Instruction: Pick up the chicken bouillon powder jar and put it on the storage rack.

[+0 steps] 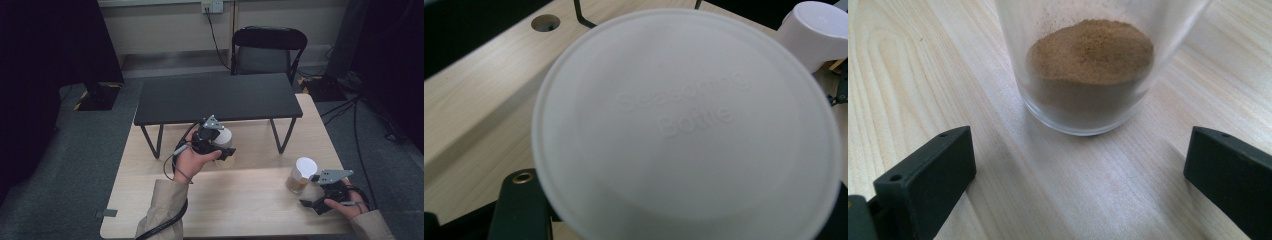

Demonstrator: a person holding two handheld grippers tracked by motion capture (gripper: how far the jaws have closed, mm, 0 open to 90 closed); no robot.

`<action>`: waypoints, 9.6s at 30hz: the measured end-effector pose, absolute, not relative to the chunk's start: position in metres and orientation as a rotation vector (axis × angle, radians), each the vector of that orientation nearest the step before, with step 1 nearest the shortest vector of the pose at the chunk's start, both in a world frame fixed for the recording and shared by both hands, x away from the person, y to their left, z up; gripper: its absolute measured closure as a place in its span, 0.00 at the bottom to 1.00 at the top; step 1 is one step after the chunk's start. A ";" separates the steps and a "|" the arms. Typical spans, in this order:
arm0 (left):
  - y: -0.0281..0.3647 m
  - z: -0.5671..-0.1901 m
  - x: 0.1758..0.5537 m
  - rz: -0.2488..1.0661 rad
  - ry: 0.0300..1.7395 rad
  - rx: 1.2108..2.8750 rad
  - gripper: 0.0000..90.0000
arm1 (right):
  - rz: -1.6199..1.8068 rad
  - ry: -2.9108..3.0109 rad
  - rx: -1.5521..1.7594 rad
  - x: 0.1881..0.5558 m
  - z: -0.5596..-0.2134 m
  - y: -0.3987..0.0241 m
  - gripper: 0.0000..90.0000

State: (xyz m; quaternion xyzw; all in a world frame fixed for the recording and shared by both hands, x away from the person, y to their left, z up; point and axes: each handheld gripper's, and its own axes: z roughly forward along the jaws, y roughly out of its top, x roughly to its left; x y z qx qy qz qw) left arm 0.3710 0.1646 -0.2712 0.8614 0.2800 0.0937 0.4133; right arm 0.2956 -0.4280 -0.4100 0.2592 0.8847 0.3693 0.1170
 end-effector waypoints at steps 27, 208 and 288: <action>0.161 -0.227 0.376 0.230 0.670 2.182 0.38 | 1.081 2.590 0.759 0.296 -0.410 -0.428 0.00; 0.175 -0.226 0.357 0.340 0.810 1.951 0.02 | 1.083 2.588 0.758 0.296 -0.410 -0.428 0.00; 0.172 -0.348 0.344 0.307 0.824 2.015 0.02 | 1.082 2.589 0.759 0.296 -0.410 -0.428 0.00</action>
